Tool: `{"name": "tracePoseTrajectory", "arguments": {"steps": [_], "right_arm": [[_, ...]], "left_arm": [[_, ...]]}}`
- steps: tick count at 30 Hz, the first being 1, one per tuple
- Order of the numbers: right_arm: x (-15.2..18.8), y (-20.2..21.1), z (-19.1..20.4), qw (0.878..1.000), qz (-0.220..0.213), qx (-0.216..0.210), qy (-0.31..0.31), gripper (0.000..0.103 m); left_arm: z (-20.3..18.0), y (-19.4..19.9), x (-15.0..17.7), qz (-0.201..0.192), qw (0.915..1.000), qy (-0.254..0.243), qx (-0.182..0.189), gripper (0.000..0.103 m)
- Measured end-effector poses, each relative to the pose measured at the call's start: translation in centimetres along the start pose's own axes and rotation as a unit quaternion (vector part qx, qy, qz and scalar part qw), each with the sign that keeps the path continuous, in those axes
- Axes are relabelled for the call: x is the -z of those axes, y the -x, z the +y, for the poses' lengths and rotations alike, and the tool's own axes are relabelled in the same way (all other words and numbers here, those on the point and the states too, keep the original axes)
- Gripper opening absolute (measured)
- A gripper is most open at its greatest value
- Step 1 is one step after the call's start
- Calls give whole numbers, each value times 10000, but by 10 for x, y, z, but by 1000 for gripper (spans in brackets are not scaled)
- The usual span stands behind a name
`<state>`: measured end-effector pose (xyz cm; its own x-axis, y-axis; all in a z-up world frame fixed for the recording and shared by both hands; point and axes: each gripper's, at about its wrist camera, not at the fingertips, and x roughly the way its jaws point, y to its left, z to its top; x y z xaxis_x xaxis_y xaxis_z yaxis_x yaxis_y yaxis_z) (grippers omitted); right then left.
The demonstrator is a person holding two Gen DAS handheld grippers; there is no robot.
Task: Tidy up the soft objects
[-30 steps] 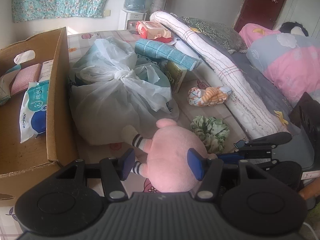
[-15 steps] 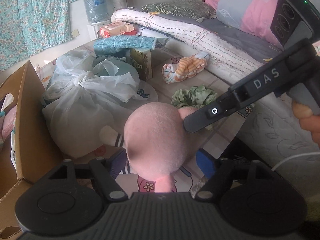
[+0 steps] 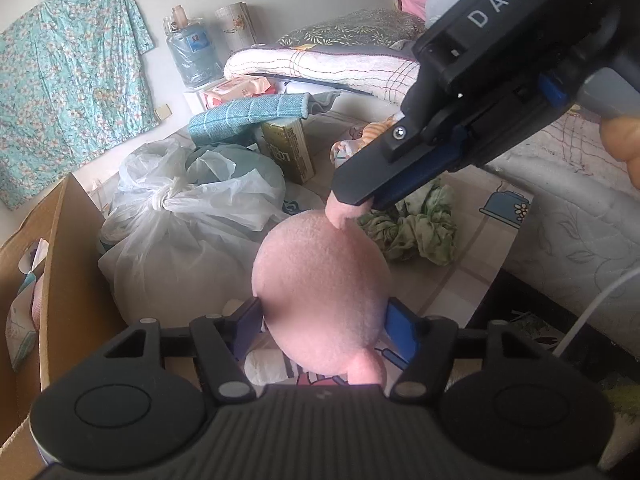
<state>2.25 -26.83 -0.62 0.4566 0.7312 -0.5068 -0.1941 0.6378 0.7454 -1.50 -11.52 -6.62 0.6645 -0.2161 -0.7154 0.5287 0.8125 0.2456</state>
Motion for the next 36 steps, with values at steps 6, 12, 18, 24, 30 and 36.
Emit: {"name": "tracePoseTrajectory", "arguments": {"steps": [6, 12, 18, 24, 30, 36], "right_arm": [[-2, 5, 7, 9985, -243, 344, 362, 32], [4, -5, 32, 9917, -390, 472, 1129, 45], [2, -25, 44, 9850, -428, 652, 1536, 46], [-1, -36, 43, 9848, -477, 733, 1502, 37], [1, -40, 46, 9828, -576, 903, 1506, 15], [4, -23, 70, 9758, -852, 931, 1787, 13]], "left_arm": [[14, 5, -4, -118, 9986, 384, 333, 66], [35, 7, -9, -135, 9917, 952, 858, 66], [49, 5, -5, -112, 9850, 1313, 1110, 66], [55, 3, 0, -91, 9812, 1509, 1197, 66], [56, 3, 2, -69, 9809, 1537, 1194, 66], [60, 26, -3, -367, 9807, 1510, 1190, 66]]}}
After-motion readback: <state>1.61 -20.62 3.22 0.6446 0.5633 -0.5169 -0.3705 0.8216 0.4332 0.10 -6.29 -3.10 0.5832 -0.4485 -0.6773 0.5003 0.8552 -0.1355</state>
